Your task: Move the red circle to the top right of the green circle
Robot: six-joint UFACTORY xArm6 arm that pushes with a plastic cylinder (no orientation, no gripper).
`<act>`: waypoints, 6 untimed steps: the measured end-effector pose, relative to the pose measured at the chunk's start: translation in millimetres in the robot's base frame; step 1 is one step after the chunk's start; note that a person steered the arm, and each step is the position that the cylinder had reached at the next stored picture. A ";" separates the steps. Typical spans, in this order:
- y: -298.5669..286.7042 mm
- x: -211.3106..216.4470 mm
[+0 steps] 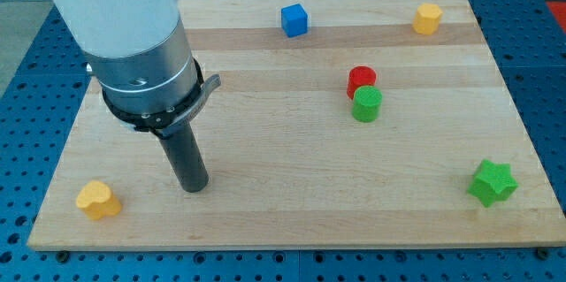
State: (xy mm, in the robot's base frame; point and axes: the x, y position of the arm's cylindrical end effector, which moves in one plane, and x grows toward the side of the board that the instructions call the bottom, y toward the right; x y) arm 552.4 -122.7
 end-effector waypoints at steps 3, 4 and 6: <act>34.4 -89.7; 34.4 -89.7; 85.6 -137.3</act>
State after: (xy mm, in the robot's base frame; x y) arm 415.1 -37.0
